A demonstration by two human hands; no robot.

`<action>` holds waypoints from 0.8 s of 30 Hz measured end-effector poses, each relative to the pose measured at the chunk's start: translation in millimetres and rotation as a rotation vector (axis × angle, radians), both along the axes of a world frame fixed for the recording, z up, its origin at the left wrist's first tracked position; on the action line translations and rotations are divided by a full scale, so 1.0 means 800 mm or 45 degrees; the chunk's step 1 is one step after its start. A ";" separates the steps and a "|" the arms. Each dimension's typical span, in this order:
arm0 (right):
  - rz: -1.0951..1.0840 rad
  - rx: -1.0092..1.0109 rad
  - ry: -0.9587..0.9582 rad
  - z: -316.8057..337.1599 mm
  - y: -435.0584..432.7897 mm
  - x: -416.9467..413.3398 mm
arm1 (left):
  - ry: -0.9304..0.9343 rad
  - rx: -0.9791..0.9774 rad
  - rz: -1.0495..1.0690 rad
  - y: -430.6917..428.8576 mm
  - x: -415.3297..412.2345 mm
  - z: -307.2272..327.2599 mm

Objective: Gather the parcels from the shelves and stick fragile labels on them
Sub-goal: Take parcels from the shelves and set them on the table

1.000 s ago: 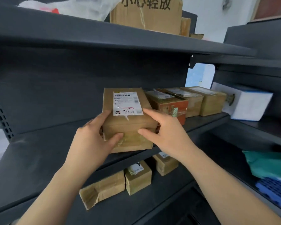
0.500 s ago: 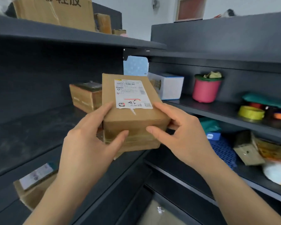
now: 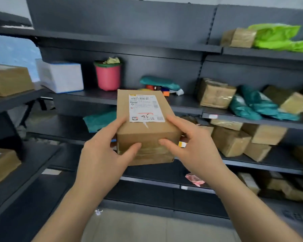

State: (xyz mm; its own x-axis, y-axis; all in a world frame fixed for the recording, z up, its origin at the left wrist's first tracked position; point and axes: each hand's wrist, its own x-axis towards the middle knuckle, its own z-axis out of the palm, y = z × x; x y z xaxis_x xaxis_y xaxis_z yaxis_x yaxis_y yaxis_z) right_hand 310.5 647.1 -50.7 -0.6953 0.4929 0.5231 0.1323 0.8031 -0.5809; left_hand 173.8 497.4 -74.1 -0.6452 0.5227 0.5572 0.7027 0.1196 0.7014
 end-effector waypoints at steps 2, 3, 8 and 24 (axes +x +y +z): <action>-0.138 0.016 -0.033 -0.008 0.032 0.048 | -0.019 -0.023 -0.132 0.048 0.033 -0.009; -0.204 0.012 -0.040 -0.012 0.047 0.072 | -0.025 -0.036 -0.199 0.072 0.049 -0.013; -0.510 -0.061 -0.070 -0.029 0.108 0.185 | -0.112 -0.097 -0.517 0.190 0.125 -0.031; -1.365 -0.126 -0.147 -0.029 0.299 0.469 | -0.011 -0.260 -1.334 0.546 0.395 -0.028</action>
